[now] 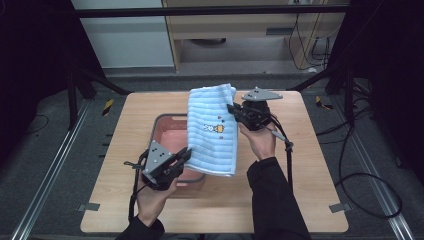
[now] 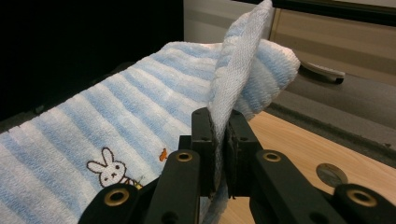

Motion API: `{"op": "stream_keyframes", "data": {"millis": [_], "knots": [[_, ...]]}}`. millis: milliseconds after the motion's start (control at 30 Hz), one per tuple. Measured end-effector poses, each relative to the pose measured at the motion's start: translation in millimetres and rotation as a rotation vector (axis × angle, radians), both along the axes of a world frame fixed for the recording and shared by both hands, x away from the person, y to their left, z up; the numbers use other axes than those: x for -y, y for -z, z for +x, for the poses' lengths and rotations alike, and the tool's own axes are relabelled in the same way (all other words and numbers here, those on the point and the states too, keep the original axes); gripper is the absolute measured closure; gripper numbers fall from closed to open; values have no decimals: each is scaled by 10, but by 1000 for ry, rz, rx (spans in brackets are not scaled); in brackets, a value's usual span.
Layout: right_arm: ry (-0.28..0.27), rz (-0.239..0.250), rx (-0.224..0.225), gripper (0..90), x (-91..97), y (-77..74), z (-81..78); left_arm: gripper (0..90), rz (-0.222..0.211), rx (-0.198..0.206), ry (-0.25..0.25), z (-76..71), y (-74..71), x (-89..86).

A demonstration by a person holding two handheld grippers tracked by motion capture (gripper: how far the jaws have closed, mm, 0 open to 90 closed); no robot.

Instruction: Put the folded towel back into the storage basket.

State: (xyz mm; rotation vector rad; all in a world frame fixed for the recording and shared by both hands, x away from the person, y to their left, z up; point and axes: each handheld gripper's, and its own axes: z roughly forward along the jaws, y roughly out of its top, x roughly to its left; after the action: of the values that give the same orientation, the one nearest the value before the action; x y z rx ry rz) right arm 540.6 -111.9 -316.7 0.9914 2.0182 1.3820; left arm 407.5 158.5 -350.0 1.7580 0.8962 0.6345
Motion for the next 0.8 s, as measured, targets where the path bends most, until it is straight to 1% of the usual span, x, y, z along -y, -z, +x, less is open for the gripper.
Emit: {"op": "stream_keyframes", "data": {"millis": [33,67,133,167,200,267,300,367,400,433,467,533,700,800], "knots": [[0,0,0,842,0,0,0,847,0,0,0,0,0,0],[-7,0,2,842,-65,-14,22,847,1,0,-11,0,-8,-66],[-12,-2,0,842,-124,-21,45,847,0,1,-22,-2,-10,-129],[-12,-2,0,842,-124,-21,45,847,0,1,-22,-2,-10,-129],[-19,1,0,842,-182,-22,68,847,-1,1,-32,-3,-11,-191],[-24,-1,-4,842,-250,-23,84,847,-2,1,-37,-4,-11,-220],[-28,-4,-3,842,-283,-22,95,847,-4,0,-45,-3,-8,-274],[-32,-6,-2,842,-317,-22,104,847,-3,0,-50,-3,-6,-300],[-40,-9,-1,842,-381,-23,122,847,4,-1,-58,-3,-1,-345],[-40,-9,-1,842,-381,-23,122,847,4,-1,-58,-3,-1,-345],[-47,-8,-1,842,-445,-26,136,847,8,-2,-66,-4,3,-392],[-53,-9,1,842,-505,-28,150,847,8,-4,-75,-7,9,-437],[-67,-15,-5,842,-646,-6,203,847,10,-8,-93,-3,26,-518],[-73,-17,-11,842,-718,11,233,847,20,-9,-106,-2,35,-579]]}}
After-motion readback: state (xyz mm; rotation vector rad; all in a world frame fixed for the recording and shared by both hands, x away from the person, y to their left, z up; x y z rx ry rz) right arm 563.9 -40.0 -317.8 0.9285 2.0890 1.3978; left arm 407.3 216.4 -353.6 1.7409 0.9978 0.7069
